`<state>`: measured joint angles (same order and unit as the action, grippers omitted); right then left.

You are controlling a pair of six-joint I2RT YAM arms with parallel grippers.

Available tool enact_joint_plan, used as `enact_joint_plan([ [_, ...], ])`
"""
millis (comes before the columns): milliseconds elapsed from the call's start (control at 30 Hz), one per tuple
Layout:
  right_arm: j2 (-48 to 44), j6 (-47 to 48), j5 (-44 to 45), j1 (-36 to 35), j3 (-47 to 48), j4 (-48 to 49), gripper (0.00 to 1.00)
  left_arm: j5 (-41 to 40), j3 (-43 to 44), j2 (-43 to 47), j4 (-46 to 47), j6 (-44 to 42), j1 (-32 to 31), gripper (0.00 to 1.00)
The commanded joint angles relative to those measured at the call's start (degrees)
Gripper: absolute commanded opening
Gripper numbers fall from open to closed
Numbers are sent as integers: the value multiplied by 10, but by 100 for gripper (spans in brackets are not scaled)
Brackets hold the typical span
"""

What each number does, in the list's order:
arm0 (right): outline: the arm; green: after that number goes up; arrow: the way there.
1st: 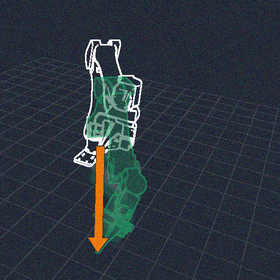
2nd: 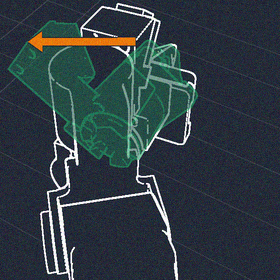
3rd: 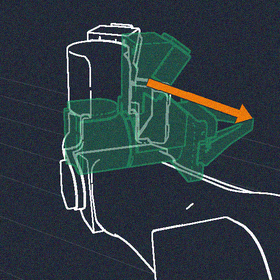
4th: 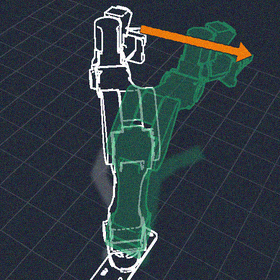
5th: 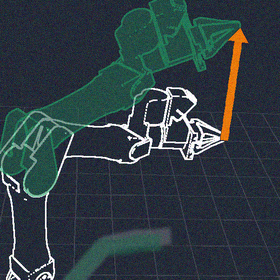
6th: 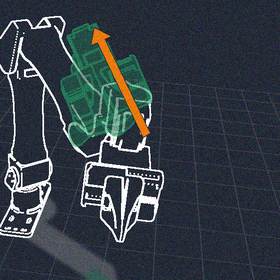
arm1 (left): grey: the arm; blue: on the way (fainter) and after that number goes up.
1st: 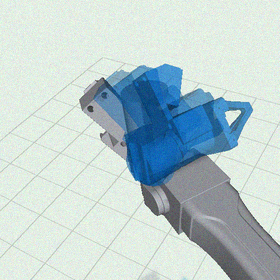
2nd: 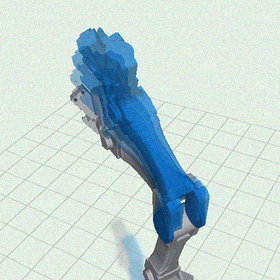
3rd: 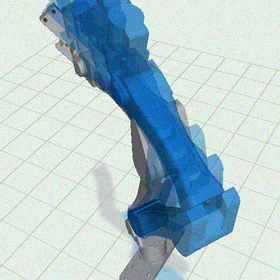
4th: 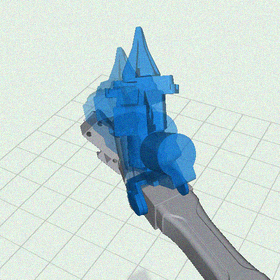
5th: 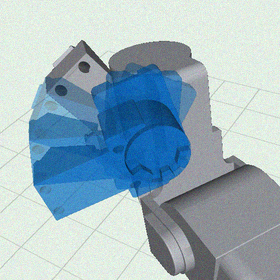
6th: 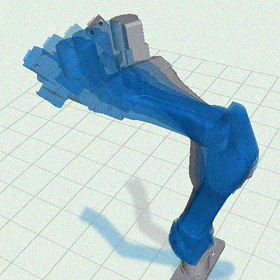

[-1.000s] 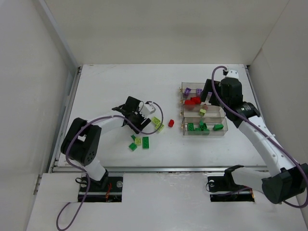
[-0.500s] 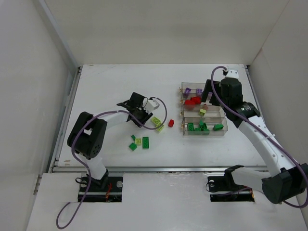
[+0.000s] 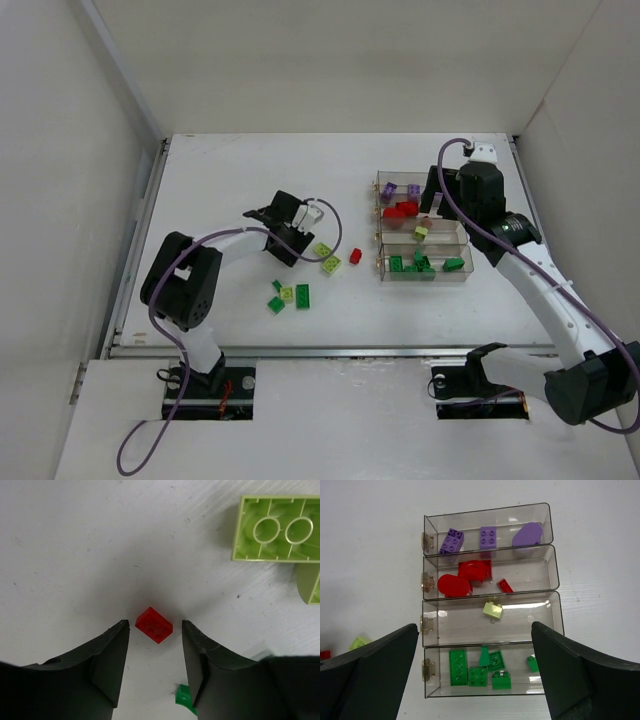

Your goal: Sort the legos into containers by color

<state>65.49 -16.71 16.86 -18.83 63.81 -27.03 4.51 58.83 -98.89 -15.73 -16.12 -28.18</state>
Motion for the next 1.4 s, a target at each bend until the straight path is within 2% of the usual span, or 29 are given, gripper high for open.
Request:
enact_joint_plan([
  [0, -9, 11, 7, -4, 17, 7, 100, -24, 16, -21, -49, 32, -1, 42],
  [233, -20, 11, 12, -4, 11, 7, 100, -18, 35, -36, -49, 27, -1, 30],
  [500, -33, 16, 30, -4, 5, -3, 100, -13, 35, -44, -55, 32, -1, 1],
  [633, -38, 16, 36, -4, 5, -3, 100, -13, 71, -44, -69, 32, -1, 0],
  [733, -38, 16, 36, 1, 11, -3, 100, -7, 131, -44, -95, 25, -6, 0],
  [967, -38, 21, 54, 12, 23, 2, 100, 18, 355, -103, -113, -14, -47, 0],
  [1133, -51, 16, 94, 19, 28, 2, 100, 51, 555, -231, -102, -21, -99, 0],
  [1233, -64, 16, 119, 24, 28, 2, 100, 66, 591, -274, -56, -21, -120, 0],
  [1367, -76, 21, 132, 29, 28, -3, 100, 85, 586, -292, 2, -27, -141, 0],
])
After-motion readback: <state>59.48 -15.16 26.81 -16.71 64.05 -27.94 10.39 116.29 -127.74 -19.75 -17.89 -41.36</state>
